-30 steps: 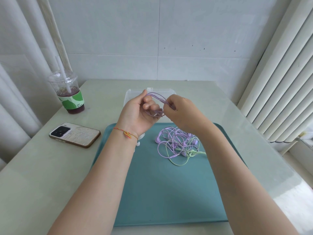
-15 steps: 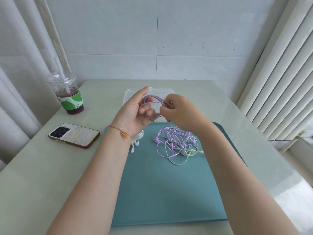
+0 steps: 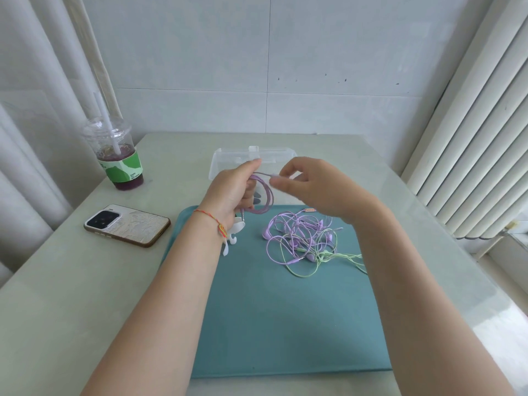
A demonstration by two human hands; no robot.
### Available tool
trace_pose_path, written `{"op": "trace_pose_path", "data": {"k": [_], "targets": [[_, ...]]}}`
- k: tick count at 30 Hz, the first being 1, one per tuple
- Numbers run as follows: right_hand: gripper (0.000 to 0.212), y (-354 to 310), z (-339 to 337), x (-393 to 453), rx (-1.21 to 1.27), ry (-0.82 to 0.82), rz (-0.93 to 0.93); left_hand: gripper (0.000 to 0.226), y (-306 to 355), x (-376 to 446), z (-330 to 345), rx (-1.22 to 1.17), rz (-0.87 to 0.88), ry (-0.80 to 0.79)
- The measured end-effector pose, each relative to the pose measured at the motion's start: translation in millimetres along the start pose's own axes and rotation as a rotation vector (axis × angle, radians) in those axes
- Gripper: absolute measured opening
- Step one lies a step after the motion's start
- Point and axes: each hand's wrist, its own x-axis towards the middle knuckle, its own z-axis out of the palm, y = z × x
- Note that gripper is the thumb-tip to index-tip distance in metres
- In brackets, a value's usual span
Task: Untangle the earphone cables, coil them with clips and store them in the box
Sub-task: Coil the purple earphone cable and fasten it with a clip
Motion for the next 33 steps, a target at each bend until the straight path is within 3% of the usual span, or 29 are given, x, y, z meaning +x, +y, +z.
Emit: {"op": "trace_pose_path", "data": {"k": [5,9,15,19,25,33], "targets": [[0.024,8.2,-11.3,3.4,-0.006,0.131,-0.001,0.046,-1.9,-0.3,1.7,0.046,-0.026,-0.141],[0.025,13.8,-16.8,4.9,0.014,0.185,0.044,0.043,-1.0,-1.0,2.4,-0.021,-0.039,-0.167],[0.027,8.0,-3.5,6.4,-0.037,0.066,0.019,0.043,6.6,-0.2,-6.7,-0.638,-0.172,-0.267],[0.028,1.8,12.6,8.6,-0.071,0.018,-0.013,0.031,10.4,-2.0,-7.1,-0.851,-0.137,-0.233],[0.021,-1.0,26.7,6.1,-0.187,-0.095,0.029,0.030,11.9,-0.5,-4.2,-0.903,-0.089,-0.086],[0.018,-5.0,20.1,0.7,-0.330,-0.151,0.029,0.031,12.0,-3.4,-1.7,-0.507,0.012,0.045]]}}
